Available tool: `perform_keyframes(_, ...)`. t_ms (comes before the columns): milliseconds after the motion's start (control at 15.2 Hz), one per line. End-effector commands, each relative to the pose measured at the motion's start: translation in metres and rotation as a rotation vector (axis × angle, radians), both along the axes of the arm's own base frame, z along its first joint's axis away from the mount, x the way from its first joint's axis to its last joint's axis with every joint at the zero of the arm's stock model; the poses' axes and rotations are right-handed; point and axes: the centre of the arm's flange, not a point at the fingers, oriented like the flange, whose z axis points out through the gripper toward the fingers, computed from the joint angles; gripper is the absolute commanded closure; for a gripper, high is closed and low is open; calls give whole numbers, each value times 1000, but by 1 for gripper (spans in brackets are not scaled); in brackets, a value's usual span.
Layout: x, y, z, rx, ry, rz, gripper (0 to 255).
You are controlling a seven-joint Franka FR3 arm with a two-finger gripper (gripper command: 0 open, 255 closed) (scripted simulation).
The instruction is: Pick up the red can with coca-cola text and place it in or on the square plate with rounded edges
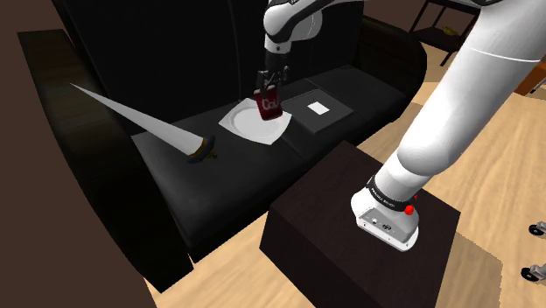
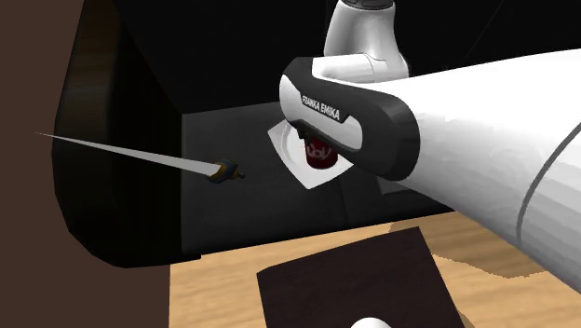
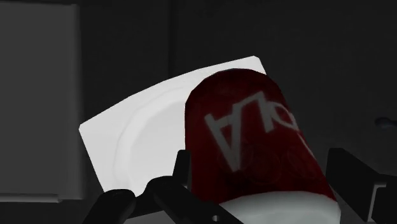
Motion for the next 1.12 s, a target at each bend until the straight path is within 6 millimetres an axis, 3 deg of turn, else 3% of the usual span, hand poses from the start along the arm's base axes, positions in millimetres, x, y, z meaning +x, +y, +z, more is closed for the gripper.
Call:
perform_keyframes(0,24,-11,3,0,-1,1,255)
perform_keyframes(198,56,-27,9,0,-1,1,255)
perform_keyframes(1056,56,-27,-60,0,-1,1,255)
